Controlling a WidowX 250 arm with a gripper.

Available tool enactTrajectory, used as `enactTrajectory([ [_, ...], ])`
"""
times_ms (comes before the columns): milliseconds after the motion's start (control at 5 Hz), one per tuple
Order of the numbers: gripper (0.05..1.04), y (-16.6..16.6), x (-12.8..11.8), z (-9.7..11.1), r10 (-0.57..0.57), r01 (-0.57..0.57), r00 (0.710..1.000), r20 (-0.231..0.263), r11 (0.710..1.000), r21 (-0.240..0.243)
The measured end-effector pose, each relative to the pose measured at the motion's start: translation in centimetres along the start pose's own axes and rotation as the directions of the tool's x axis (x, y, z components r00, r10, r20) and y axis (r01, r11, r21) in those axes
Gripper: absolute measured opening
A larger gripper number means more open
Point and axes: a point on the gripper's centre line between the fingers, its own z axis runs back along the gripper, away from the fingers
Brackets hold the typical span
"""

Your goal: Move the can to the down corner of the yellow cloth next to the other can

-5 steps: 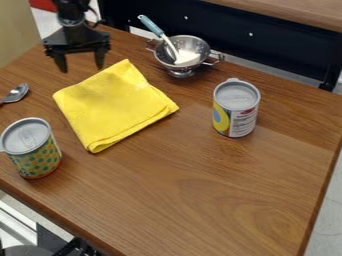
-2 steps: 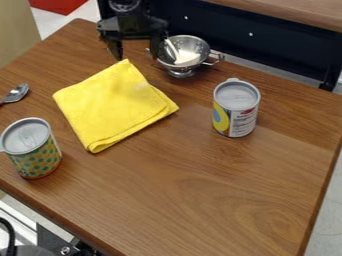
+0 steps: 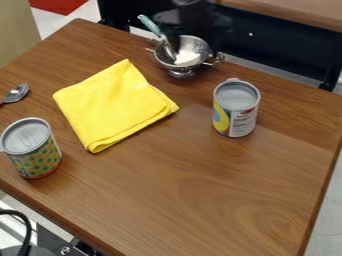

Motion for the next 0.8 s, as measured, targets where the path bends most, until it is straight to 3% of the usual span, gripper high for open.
enactTrajectory([
  [200, 0.999, -1.4, -0.3, -1.4, -0.158, 0.157, 0.987, -0.012, 0.987, -0.044],
  [400, 0.999, -3.1, -0.1, -1.5, -0.352, 0.347, 0.936, -0.016, 0.927, -0.141],
  [600, 0.999, -4.2, -0.1, -1.6, -0.395, 0.384, 0.918, -0.031, 0.907, -0.173],
  [800, 0.999, -5.3, 0.0, -1.6, -0.385, 0.369, 0.922, -0.040, 0.904, -0.215],
])
